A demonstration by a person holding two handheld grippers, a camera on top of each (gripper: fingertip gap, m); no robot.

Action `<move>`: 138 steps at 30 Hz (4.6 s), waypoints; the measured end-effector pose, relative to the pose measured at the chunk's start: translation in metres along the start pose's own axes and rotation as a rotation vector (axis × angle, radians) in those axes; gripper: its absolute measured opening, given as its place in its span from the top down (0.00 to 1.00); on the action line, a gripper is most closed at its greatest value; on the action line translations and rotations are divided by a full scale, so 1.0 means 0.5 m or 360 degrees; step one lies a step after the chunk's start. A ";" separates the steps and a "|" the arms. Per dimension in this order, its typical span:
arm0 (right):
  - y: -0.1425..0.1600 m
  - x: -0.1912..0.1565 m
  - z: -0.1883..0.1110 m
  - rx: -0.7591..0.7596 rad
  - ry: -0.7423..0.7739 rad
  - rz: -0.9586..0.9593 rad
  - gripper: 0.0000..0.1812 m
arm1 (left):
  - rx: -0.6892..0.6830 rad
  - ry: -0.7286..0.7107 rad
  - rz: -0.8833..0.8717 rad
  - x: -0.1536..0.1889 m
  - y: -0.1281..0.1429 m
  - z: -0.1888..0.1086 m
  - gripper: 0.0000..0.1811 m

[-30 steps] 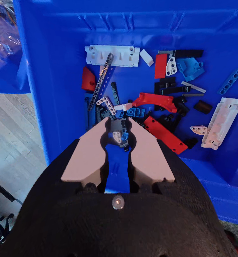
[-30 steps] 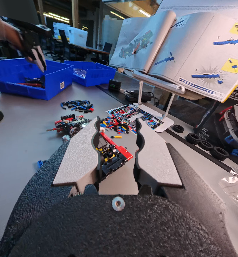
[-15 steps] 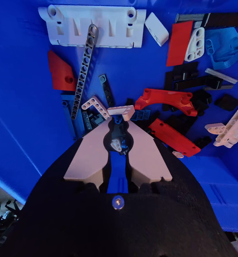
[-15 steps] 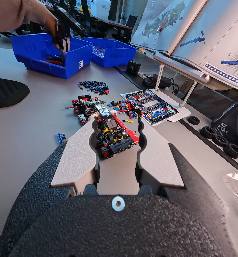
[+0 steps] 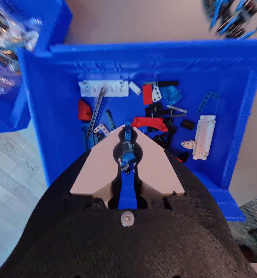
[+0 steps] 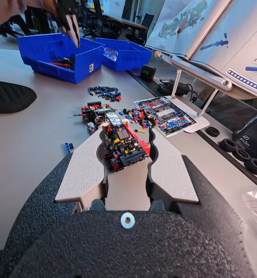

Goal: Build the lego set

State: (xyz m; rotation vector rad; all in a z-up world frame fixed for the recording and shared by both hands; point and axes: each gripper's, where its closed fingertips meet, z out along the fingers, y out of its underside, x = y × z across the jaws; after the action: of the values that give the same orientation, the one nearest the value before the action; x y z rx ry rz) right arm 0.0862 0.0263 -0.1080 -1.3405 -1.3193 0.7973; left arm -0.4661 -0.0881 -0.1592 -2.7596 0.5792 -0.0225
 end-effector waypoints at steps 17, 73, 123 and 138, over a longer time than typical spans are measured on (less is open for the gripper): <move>-0.117 -0.185 0.095 0.0151 -0.0441 -0.0149 0.82 | 0.1643 0.1575 0.0504 0.790 -0.431 -0.126 0.97; 0.274 -0.073 -0.024 -0.1544 -0.0568 -0.0422 0.97 | 0.1612 0.0623 0.0153 0.638 -0.422 0.035 0.89; 0.091 -0.030 0.008 -0.0023 0.0131 0.0177 0.83 | -0.0505 0.0151 0.0922 0.240 -0.248 0.236 0.94; 0.091 -0.032 0.006 -0.0031 0.0144 0.0170 0.83 | -0.0536 0.0202 0.0736 0.235 -0.233 0.249 0.99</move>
State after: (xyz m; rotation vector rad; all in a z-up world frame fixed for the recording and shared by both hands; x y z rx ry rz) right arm 0.0930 0.0186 -0.1553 -1.4552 -1.1956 0.7886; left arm -0.3029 0.0049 -0.2467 -2.8752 1.3529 0.0067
